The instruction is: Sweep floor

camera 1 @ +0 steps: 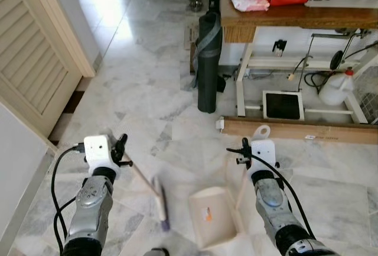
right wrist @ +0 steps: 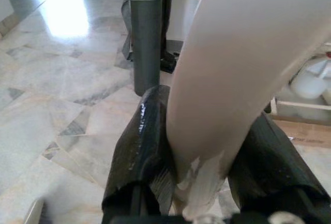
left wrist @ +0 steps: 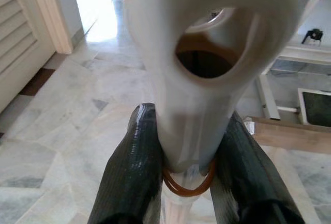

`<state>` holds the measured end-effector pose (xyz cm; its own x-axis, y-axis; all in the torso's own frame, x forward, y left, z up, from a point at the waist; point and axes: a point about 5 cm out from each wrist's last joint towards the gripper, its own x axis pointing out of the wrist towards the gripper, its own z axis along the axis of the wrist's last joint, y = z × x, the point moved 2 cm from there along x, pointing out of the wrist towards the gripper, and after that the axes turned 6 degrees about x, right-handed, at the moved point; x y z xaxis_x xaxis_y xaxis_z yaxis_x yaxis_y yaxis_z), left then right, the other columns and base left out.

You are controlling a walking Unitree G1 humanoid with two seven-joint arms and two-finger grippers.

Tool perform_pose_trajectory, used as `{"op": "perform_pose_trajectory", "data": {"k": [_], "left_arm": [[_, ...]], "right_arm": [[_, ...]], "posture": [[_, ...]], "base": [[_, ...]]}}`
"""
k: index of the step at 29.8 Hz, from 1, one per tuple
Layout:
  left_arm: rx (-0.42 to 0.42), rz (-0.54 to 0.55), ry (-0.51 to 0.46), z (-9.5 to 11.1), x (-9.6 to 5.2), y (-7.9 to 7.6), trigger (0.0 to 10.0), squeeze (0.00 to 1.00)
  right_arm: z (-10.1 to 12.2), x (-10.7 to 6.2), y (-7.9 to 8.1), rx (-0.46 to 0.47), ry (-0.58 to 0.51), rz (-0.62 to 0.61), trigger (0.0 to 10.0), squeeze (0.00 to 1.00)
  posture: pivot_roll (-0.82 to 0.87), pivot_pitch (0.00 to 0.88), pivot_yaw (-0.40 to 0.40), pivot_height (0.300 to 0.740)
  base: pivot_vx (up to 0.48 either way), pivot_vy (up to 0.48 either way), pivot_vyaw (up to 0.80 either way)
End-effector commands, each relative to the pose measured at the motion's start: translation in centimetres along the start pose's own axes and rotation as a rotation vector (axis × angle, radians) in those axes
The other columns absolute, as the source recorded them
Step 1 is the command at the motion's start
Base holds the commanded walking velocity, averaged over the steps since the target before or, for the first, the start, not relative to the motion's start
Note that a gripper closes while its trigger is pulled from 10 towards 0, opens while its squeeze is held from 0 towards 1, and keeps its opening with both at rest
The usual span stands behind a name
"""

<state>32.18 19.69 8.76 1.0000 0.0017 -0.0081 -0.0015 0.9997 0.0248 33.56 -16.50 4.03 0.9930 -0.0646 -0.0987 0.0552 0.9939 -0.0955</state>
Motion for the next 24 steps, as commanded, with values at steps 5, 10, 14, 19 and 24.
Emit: {"op": "perform_pose_trajectory", "data": {"k": [5,10,14,19,24], "left_arm": [[0.050,-0.018,0.039,-0.7,-0.4,0.6,10.0,0.00],[0.059,-0.025,0.035,-0.8,-0.3,0.5,10.0,0.00],[0.057,-0.033,0.029,-0.9,-0.4,0.2,10.0,0.00],[0.077,-0.057,0.027,-1.0,-0.5,-0.4,10.0,0.00],[0.082,-0.054,0.023,-1.1,-0.5,-0.4,10.0,0.00]], "right_arm": [[-2.4,-0.9,-1.0,-0.075,0.125,-0.051,10.0,0.00],[-2.2,-0.8,-0.8,-0.068,0.110,-0.050,10.0,0.00],[-2.1,-0.7,-0.9,-0.076,0.109,-0.062,10.0,0.00],[-1.5,-0.6,-2.4,-0.072,0.067,-0.177,10.0,0.00],[-0.9,-0.6,-4.0,-0.008,0.032,-0.264,10.0,0.00]], "posture": [[0.14,0.115,0.041,0.740],[0.13,0.108,0.041,0.740],[0.13,0.103,0.041,0.740],[0.13,0.091,0.042,0.740],[0.12,0.077,0.044,0.740]], "base": [[0.000,0.000,0.00],[0.000,0.000,0.00],[0.000,0.000,0.00],[0.000,0.000,0.00],[0.000,0.000,0.00]]}}
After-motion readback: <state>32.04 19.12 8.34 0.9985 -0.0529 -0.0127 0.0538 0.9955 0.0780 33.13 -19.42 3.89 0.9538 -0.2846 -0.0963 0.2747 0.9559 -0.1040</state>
